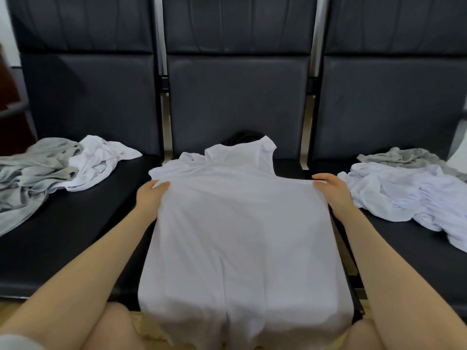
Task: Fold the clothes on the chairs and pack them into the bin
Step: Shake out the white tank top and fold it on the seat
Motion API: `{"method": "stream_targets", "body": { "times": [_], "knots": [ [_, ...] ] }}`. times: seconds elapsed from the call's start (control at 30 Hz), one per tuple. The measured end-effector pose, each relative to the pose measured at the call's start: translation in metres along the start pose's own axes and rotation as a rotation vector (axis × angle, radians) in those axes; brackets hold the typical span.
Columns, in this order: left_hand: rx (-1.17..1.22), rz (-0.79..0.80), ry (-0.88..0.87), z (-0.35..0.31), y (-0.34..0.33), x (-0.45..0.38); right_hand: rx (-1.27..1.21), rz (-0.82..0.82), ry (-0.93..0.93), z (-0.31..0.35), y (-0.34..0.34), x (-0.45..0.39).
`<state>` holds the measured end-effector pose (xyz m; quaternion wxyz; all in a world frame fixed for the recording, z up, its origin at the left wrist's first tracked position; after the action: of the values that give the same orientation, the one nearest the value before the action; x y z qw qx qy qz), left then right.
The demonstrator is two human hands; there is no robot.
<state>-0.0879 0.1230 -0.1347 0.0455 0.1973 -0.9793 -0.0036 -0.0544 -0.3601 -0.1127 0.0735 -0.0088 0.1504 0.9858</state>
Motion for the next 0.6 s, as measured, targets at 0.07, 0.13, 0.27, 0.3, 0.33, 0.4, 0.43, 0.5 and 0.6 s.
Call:
{"method": "stream_targets", "body": {
  "times": [0.07,0.13,0.27,0.3,0.33,0.4,0.43,0.5,0.6],
  "knots": [
    [-0.205,-0.059,-0.101,-0.007,0.011,-0.001,0.046,-0.041,0.060,0.002,0.002,-0.004],
    [-0.425,-0.091,-0.167,-0.010,0.017,0.001,0.087,-0.040,0.071,-0.002,-0.003,-0.006],
    [-0.696,-0.018,-0.223,-0.009,0.010,0.008,0.229,0.039,0.050,-0.022,-0.024,-0.002],
    [-0.747,0.000,-0.220,-0.008,0.006,0.012,0.281,0.050,0.052,-0.023,-0.026,0.000],
    [-0.784,0.022,-0.208,-0.008,0.003,0.018,0.332,0.057,0.057,-0.021,-0.026,0.003],
    [-0.775,0.048,-0.182,-0.004,0.001,0.028,0.453,0.081,0.063,-0.016,-0.026,0.014],
    [-0.768,0.043,-0.165,-0.002,0.003,0.033,0.538,0.096,0.066,-0.015,-0.026,0.022],
    [-0.818,0.032,-0.136,-0.003,0.010,0.045,0.667,0.113,0.017,-0.020,-0.021,0.040],
    [-0.940,0.104,-0.069,0.001,0.022,0.060,0.691,0.165,-0.215,-0.026,-0.008,0.063]
  ]
}}
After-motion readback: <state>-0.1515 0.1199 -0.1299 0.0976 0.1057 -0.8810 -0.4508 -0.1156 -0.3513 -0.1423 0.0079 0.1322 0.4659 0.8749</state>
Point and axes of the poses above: each hand's wrist, its own x-axis away from the middle knuckle, its own y-axis out of the back of the hand, z = x × y, the point moved 6 cm from there along -x, towards the middle knuckle, and after that the axes turned 7 degrees about z, right-handed, at the moved point
